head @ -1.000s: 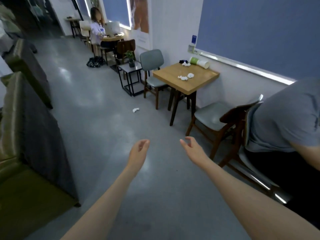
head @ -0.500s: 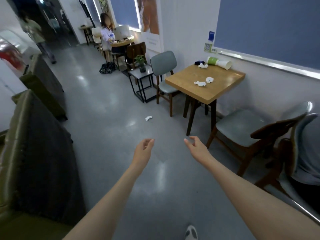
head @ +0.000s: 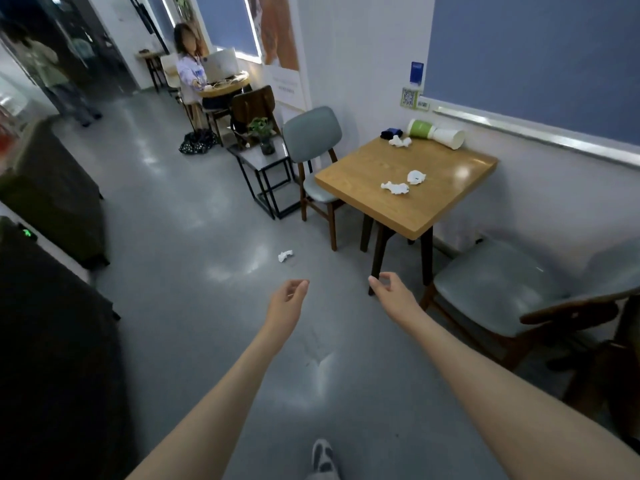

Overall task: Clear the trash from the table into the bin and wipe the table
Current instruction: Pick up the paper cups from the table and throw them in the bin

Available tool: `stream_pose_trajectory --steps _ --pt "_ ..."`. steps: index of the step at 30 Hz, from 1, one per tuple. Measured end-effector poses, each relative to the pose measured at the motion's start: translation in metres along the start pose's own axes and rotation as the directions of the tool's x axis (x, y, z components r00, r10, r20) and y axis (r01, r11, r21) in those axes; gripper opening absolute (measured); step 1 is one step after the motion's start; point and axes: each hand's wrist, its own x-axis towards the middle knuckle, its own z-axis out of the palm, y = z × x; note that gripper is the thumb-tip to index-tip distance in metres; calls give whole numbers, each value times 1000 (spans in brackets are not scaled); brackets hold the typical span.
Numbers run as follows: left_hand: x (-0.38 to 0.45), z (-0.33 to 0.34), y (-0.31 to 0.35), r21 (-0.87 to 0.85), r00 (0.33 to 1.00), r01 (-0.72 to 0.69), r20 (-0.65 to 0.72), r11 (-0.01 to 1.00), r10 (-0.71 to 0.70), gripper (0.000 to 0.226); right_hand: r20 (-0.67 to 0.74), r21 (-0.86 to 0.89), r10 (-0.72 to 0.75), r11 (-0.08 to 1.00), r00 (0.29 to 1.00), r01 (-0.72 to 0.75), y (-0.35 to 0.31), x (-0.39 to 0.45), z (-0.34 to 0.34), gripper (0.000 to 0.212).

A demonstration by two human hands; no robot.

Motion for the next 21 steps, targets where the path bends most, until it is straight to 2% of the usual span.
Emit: stream_pose_trajectory --steps 10,17,21 --pt "179 33 20 1 991 -3 132 1000 2 33 -103 -45 62 997 993 -67 -36 148 -29 63" --pt "316 50 56 4 965 -50 257 999 48 27 -157 -66 145 985 977 -157 -76 266 -45 63" --pt "378 64 68 11 948 -48 314 999 43 32 -129 -93 158 981 979 -171 -84 315 -47 64"
